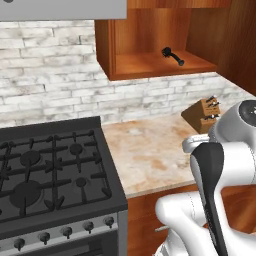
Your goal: Locate and retrieve the dish brush and dish brush from the cabinet. Place them next to the sink.
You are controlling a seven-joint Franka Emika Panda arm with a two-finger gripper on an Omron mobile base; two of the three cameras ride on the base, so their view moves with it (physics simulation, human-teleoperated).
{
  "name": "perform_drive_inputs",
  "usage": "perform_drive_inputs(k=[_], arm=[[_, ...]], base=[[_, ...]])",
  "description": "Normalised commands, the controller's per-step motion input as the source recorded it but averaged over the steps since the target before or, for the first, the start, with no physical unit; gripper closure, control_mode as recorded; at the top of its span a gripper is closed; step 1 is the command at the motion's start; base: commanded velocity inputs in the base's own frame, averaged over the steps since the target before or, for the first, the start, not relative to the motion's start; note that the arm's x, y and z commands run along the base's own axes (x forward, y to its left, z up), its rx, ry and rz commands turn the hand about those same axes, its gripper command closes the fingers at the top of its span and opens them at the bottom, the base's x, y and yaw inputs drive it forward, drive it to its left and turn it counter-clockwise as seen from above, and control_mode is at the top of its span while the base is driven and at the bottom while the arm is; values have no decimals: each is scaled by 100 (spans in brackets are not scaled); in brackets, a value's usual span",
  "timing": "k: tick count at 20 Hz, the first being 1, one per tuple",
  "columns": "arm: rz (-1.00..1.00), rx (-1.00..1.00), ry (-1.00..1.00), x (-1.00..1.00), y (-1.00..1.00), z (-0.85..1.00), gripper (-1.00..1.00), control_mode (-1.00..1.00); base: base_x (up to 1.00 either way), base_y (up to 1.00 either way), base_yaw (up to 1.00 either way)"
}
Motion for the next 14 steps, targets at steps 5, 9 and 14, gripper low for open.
perform_drive_inputs(k=[5, 9, 14], arm=[[4, 0, -4, 0, -2, 24, -100, -100], [5, -1, -9, 1, -2, 55, -100, -100], [4, -1, -16, 21, 1, 56, -100, -100]], base=[[0, 0, 0], [0, 0, 0], [0, 0, 0]])
